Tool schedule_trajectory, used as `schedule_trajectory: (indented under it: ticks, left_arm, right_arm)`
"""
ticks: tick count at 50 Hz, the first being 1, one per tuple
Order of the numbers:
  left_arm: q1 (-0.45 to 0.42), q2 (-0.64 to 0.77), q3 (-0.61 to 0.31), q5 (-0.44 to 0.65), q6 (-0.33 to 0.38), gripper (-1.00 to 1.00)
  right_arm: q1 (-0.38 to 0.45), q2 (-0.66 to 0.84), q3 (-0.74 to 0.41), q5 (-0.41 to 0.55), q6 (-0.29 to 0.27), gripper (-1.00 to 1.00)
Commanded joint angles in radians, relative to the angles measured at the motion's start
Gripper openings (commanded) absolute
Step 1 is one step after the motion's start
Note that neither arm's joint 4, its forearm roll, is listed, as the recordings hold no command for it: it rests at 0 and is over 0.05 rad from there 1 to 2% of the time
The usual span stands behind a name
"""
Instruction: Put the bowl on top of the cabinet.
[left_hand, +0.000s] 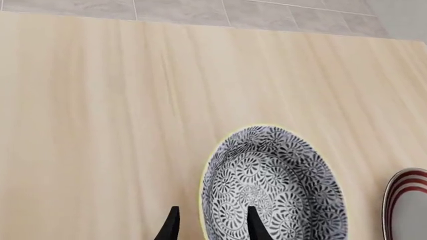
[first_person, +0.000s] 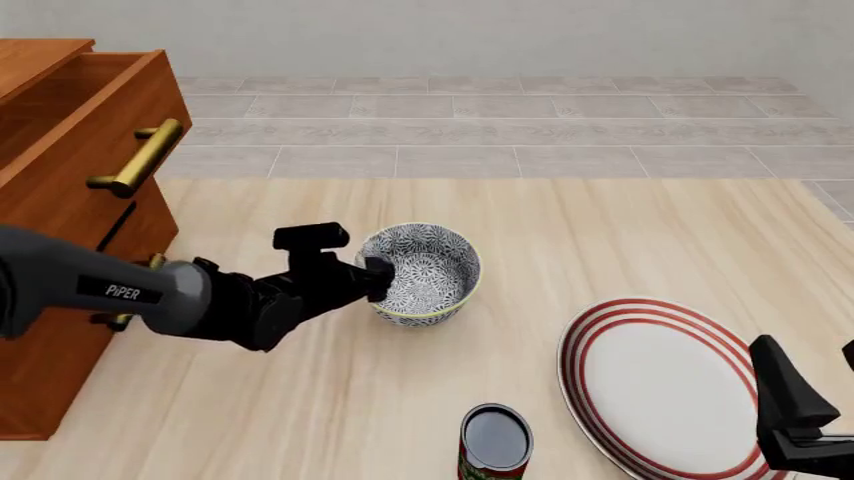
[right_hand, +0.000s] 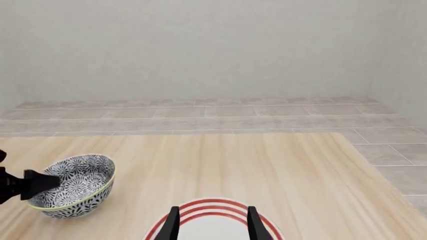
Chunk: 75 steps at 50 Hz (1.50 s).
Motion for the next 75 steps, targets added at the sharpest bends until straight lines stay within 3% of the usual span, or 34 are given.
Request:
schedule_trajectory:
  ticks: [1,27,28,48,75]
  left_arm:
    - [-0.009,0.042,-0.012,-0.013,-0.018,1.0]
    - [-0.019,0.052,-0.026,-0.011,-0.04,1.0]
    - [-0.016,0.051,-0.026,-0.011,-0.038,-1.0]
    - [-0.002,0.028,-0.041,0.011,-0.042,-1.0]
    - [-0.018,-0.145,-0.054,0.115,-0.013,-1.0]
  right_arm:
    - [-0.001,-0.001,0.0,0.001,0.0,1.0]
    - [0.0,-0.004,0.0,0.004,0.002,1.0]
    - [0.001,-0.004,0.0,0.004,0.002,1.0]
    - [0.0,-0.006,0.0,0.004,0.002,1.0]
    - [-0.001,-0.01,-0.001,0.006,0.007,1.0]
